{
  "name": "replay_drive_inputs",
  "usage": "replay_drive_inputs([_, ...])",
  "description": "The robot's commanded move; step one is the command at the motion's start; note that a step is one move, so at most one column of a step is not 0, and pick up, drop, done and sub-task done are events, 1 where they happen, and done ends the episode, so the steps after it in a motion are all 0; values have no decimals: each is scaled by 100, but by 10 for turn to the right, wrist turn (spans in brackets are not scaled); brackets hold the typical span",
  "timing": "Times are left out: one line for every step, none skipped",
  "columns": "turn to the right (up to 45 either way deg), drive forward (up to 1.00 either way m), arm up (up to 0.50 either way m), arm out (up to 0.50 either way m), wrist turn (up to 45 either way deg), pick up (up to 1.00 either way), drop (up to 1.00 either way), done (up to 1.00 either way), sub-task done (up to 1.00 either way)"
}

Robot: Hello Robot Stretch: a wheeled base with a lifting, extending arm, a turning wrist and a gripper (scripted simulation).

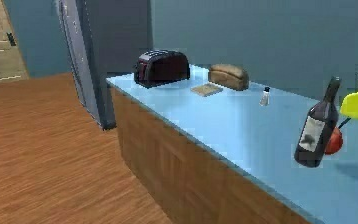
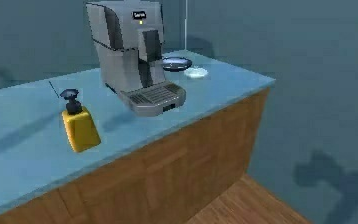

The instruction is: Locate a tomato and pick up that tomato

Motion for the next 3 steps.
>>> replay_drive_inputs([-450,0,0,0,0,0,0,0,0])
replay_drive_inputs([450,0,0,0,0,0,0,0,0])
replay_drive_inputs([450,0,0,0,0,0,0,0,0])
